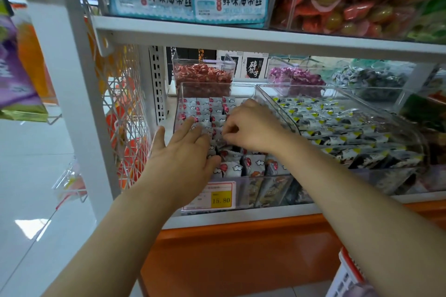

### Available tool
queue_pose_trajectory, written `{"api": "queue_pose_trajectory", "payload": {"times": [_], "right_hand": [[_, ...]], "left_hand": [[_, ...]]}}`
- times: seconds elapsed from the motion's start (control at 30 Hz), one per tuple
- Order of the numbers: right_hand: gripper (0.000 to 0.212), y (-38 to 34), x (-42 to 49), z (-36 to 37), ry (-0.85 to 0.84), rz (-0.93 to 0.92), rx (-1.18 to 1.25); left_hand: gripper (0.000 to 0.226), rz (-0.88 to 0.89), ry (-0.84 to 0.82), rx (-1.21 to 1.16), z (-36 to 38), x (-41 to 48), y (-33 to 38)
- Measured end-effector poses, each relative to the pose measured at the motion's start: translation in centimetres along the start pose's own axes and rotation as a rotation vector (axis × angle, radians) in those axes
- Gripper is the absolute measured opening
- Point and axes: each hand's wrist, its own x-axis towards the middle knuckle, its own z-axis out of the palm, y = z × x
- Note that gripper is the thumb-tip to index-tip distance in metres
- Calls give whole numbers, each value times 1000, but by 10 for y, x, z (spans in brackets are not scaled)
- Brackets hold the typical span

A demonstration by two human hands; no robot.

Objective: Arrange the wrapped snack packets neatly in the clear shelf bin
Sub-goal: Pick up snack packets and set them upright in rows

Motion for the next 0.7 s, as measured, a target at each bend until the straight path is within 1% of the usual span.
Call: {"api": "queue_pose_trajectory", "payload": {"times": [0.07,0.13,0.27,0.33,0.4,0.5,0.57,0.63,0.7], "right_hand": [[14,-3,2,0,-42,-7,-22],[18,-3,1,-2,-52,-13,11],[13,-1,-1,0,-12,-38,10],[11,0,-3,0,39,-35,62],[12,2,-8,-5,161,-2,198],[11,7,-24,-23,482,96,431],[10,10,-39,-35,636,144,571],[14,10,-55,-39,677,197,763],[16,8,-69,-37,641,263,1044]], "left_hand": [[57,-4,14,-19,0,0,0],[56,-3,22,-33,-1,0,0],[55,1,52,-66,-1,0,3],[53,-1,81,-88,-2,1,3],[52,-1,137,-115,-3,1,3],[48,25,322,-201,-7,3,7],[50,50,425,-316,-12,2,13],[59,76,420,-445,-15,0,21],[64,81,362,-559,-14,-2,29]]}}
